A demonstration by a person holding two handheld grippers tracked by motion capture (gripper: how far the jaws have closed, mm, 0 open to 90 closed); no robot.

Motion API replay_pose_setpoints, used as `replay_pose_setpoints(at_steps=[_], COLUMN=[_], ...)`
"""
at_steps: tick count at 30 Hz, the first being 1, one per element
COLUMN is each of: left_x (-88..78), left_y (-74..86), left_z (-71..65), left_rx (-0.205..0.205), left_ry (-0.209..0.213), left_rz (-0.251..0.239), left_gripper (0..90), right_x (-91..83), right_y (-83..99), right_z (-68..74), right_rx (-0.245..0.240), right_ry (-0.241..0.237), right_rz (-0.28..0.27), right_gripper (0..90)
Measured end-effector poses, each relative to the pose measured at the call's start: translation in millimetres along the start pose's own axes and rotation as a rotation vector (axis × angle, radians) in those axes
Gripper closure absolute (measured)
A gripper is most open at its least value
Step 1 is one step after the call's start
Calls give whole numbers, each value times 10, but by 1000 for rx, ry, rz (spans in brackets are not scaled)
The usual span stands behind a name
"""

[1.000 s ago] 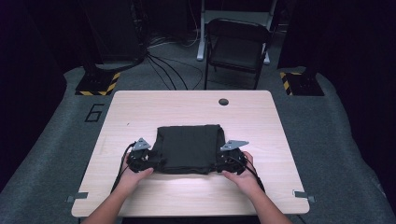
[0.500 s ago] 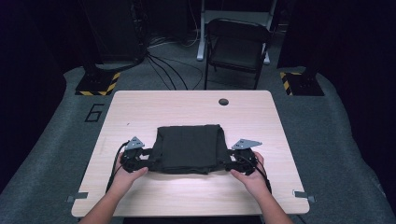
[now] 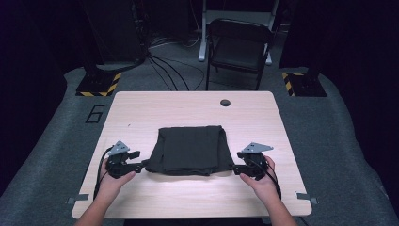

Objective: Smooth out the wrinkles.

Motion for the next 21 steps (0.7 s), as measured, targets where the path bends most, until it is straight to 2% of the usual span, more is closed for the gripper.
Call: replay_pose_setpoints(at_steps=[8, 12, 18, 21], left_x=[-133, -185, -221, -210], left_y=[116, 178, 236, 241], left_z=[155, 221, 360, 438], left_rx=[-17, -42, -64, -88], left_ry=[-45, -47, -75, -89], left_rz=[4, 16, 20, 7], left_gripper=[376, 375, 376, 376], right_x=[-151, -198, -171, -136], right_y=[85, 124, 178, 216], right_z=[-128, -200, -262, -300], right_rx=[39, 59, 90, 80], right_ry=[22, 40, 47, 54], right_rz=[-9, -11, 1, 19], right_gripper=[417, 416, 414, 413])
Point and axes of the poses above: each handheld gripper's, and its own axes: x roughly forward along the jaws, y roughly out of its underside, z roughly to its left, the point moved 9 cm from there along x, roughly forward along the jaws, and after that the axes turned 3 degrees about -x, right-handed, at the moved point
